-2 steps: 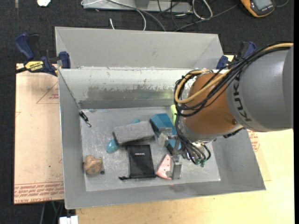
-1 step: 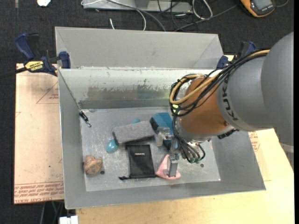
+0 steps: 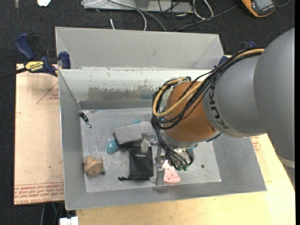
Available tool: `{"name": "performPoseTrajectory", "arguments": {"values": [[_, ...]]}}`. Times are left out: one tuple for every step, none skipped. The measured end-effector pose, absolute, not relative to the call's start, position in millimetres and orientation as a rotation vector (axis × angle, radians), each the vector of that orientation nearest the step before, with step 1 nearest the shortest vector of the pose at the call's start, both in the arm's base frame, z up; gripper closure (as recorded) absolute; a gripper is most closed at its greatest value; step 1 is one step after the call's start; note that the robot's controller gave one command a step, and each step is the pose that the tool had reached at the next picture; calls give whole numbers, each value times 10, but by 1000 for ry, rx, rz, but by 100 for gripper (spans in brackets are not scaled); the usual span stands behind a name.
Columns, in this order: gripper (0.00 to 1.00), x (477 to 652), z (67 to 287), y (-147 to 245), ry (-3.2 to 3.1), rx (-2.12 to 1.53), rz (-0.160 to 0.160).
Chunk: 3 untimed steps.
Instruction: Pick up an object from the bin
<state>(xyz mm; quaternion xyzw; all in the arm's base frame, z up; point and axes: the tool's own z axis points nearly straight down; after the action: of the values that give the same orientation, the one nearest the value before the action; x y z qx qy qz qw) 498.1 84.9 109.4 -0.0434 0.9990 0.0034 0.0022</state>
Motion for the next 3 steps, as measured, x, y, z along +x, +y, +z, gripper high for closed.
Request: {"name": "performPoseTrajectory", "arguments": {"values": [[0,5556,830,693,3140,-99,4],[0,5470,871,773,3134,-163,9],[0,5769,761,718,3131,-201,6]]}}
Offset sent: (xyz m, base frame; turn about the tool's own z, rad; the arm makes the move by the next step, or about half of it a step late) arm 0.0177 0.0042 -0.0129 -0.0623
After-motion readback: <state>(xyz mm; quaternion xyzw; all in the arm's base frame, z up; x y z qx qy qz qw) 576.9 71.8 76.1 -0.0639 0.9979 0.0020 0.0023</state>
